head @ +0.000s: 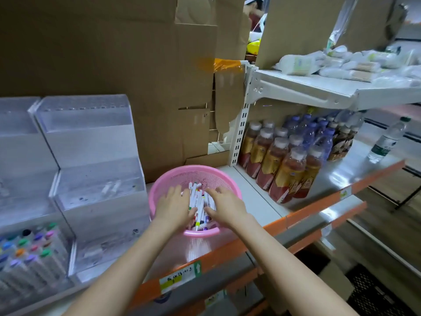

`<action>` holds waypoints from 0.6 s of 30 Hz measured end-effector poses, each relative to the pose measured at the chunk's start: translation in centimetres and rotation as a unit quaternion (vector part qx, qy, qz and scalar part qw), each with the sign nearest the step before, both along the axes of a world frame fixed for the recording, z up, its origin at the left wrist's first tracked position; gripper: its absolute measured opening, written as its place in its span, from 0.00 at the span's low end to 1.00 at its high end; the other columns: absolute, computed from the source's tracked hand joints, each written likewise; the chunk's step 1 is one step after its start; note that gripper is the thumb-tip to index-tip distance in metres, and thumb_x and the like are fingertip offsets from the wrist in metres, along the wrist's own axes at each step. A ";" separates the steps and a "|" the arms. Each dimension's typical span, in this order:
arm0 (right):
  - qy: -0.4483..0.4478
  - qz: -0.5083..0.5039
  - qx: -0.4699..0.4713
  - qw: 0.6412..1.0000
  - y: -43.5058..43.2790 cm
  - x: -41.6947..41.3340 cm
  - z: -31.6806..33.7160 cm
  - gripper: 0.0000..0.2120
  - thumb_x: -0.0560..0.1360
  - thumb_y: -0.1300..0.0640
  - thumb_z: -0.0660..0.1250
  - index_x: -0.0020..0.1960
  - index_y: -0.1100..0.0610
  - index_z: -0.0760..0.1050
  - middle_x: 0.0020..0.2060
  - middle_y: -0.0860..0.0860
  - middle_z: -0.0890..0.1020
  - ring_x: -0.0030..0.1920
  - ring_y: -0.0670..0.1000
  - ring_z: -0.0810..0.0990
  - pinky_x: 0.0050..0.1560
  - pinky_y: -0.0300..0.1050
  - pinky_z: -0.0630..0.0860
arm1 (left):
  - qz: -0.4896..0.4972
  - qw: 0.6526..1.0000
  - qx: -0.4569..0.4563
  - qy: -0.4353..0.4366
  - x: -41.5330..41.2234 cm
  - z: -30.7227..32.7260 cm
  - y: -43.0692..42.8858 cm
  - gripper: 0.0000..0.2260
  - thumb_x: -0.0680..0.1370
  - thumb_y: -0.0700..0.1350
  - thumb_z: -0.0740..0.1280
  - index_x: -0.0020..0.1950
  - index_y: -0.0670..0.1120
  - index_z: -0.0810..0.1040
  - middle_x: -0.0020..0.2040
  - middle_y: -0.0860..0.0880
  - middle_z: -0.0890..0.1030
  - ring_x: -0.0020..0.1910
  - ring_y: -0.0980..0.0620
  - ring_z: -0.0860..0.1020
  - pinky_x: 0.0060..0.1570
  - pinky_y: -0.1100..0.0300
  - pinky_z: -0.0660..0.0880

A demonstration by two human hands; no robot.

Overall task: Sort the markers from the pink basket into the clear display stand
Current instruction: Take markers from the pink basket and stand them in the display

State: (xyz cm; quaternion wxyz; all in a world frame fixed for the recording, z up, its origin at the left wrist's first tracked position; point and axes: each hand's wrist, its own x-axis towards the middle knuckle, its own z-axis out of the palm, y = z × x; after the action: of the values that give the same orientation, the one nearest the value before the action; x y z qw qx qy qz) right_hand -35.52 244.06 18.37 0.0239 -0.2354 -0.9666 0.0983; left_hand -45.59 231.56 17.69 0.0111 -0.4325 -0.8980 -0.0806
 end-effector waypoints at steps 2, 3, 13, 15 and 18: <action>-0.019 0.007 0.001 1.000 0.5 -0.8 -0.3 0.24 0.78 0.49 0.62 0.73 0.51 0.63 0.63 0.55 0.72 0.64 0.57 0.72 0.54 0.50 0.73 | 0.020 0.999 -0.012 -0.026 -0.4 -0.4 0.4 0.23 0.78 0.56 0.60 0.70 0.48 0.65 0.64 0.45 0.70 0.63 0.46 0.68 0.56 0.52 0.69; -0.027 0.012 0.005 1.000 0.6 -1.1 -0.4 0.24 0.78 0.50 0.61 0.73 0.51 0.63 0.63 0.55 0.72 0.63 0.58 0.72 0.54 0.51 0.73 | 0.029 0.999 -0.019 -0.035 -0.6 -0.5 0.6 0.22 0.78 0.56 0.60 0.70 0.48 0.65 0.65 0.45 0.70 0.63 0.46 0.68 0.57 0.51 0.69; -0.153 0.043 0.037 0.987 1.9 -4.0 -2.9 0.29 0.80 0.49 0.57 0.78 0.51 0.50 0.72 0.58 0.61 0.66 0.64 0.68 0.60 0.57 0.70 | 0.062 0.996 -0.044 -0.050 -1.1 -1.0 2.1 0.20 0.80 0.55 0.58 0.66 0.45 0.71 0.64 0.43 0.72 0.61 0.44 0.71 0.54 0.52 0.70; -0.131 0.036 0.031 0.990 2.0 -4.2 -3.0 0.28 0.79 0.52 0.59 0.76 0.52 0.55 0.69 0.58 0.64 0.63 0.63 0.70 0.56 0.55 0.71 | 0.068 0.996 -0.040 -0.046 -1.2 -1.1 2.4 0.20 0.79 0.56 0.58 0.65 0.45 0.72 0.62 0.43 0.73 0.60 0.44 0.71 0.52 0.53 0.70; -0.071 0.031 0.013 0.997 2.0 -4.3 -2.8 0.20 0.77 0.57 0.61 0.69 0.55 0.68 0.60 0.58 0.72 0.59 0.61 0.74 0.51 0.52 0.73 | 0.078 0.994 -0.032 -0.074 -1.7 -1.3 2.5 0.19 0.78 0.56 0.61 0.62 0.45 0.75 0.59 0.43 0.75 0.57 0.45 0.72 0.50 0.53 0.71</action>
State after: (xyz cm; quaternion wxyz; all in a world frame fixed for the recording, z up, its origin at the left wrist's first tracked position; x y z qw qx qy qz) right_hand -39.85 246.06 15.61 -0.0445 -0.2114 -0.9739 0.0694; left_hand -47.26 234.10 16.41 -0.0634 -0.3537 -0.9296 -0.0825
